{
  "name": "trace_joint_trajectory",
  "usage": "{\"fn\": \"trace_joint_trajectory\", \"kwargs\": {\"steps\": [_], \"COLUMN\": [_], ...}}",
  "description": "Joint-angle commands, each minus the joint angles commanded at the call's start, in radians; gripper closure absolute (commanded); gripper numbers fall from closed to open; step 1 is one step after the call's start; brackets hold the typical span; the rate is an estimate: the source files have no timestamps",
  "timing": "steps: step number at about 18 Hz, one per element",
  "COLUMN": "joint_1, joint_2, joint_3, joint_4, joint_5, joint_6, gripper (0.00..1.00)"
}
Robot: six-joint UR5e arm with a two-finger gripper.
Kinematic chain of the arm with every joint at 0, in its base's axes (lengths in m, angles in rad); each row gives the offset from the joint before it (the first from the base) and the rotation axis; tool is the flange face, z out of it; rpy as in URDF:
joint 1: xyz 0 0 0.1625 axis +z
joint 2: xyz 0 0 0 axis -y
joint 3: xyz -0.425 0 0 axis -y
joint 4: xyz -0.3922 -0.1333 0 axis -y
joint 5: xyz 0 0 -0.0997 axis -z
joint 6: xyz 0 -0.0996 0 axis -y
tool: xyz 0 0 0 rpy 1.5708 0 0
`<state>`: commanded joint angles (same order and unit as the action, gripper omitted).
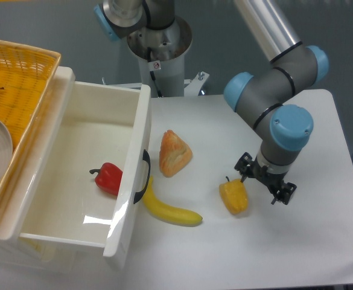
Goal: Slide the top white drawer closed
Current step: 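Move the gripper from beside the yellow pepper toward the open drawer, then lower the gripper against the outer side wall of the open drawer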
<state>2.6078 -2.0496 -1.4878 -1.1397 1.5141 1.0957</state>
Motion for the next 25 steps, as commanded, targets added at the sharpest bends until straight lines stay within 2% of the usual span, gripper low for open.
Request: {"fn": "trace_joint_trajectory", "kwargs": {"steps": [2, 4, 6, 8, 12, 14, 17, 20, 25], "joint_1": [-0.018, -0.029, -0.034, -0.034, -0.032, -0.032, -0.051, -0.075, -0.087], "joint_2": [0.041, 0.057, 0.06, 0.063, 0.063, 0.065, 0.091, 0.094, 0.108], "joint_3": [-0.017, -0.017, -0.028, -0.035, -0.034, -0.034, -0.032, -0.019, -0.016], "joint_4": [-0.023, -0.029, -0.032, -0.061, -0.169, -0.198, -0.235, -0.233, -0.232], "joint_5": [-0.024, -0.086, -0.149, -0.184, -0.245, -0.296, -0.341, -0.365, -0.443], "joint_6": [-0.094, -0.205, -0.293, -0.332, -0.376, -0.379, -0.399, -0.47, -0.481], "gripper": [0.0, 0.0, 0.06, 0.25, 0.72, 0.83, 0.89, 0.89, 0.89]}}
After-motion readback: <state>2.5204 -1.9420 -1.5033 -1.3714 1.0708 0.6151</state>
